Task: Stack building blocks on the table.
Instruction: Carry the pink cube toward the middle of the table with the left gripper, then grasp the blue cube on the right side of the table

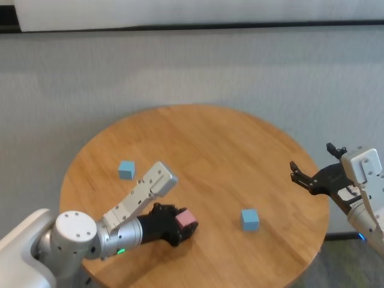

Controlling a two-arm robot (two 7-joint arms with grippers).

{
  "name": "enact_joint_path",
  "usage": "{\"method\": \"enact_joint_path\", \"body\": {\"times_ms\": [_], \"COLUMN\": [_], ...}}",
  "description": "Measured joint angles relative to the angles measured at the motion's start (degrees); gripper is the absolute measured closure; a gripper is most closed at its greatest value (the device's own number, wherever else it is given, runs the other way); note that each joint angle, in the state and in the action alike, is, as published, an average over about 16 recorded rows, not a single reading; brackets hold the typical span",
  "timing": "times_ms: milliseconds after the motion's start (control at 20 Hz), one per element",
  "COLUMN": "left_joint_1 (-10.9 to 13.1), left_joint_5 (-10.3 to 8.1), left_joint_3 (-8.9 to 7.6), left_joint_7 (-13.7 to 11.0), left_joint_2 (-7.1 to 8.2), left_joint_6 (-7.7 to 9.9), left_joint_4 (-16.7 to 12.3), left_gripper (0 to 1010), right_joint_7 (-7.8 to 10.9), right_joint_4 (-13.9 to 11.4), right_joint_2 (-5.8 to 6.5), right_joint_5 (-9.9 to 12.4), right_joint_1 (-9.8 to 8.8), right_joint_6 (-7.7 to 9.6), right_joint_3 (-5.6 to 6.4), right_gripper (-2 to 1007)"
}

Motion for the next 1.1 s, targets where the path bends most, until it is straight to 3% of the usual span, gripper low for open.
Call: {"method": "enact_joint_path", "body": {"times_ms": [650, 900, 1100], "left_joint_1": [0.84, 2.12, 3.97], "left_joint_5": [-1.15, -3.41, -5.66], "left_joint_3": [-0.75, -2.40, -4.79], "left_joint_7": [-1.01, -1.20, 0.29], "left_joint_2": [0.65, 1.23, 1.51], "left_joint_6": [-0.46, -1.43, -3.36], "left_joint_4": [-1.64, -3.63, -5.81], "left_gripper": [177, 73, 27], "right_joint_7": [0.00, 0.00, 0.00], "right_joint_4": [0.00, 0.00, 0.00], "right_joint_2": [0.00, 0.00, 0.00], "right_joint_5": [0.00, 0.00, 0.00], "right_joint_1": [0.00, 0.00, 0.00], "right_joint_6": [0.00, 0.00, 0.00], "right_joint_3": [0.00, 0.00, 0.00], "right_gripper": [5, 4, 4]}}
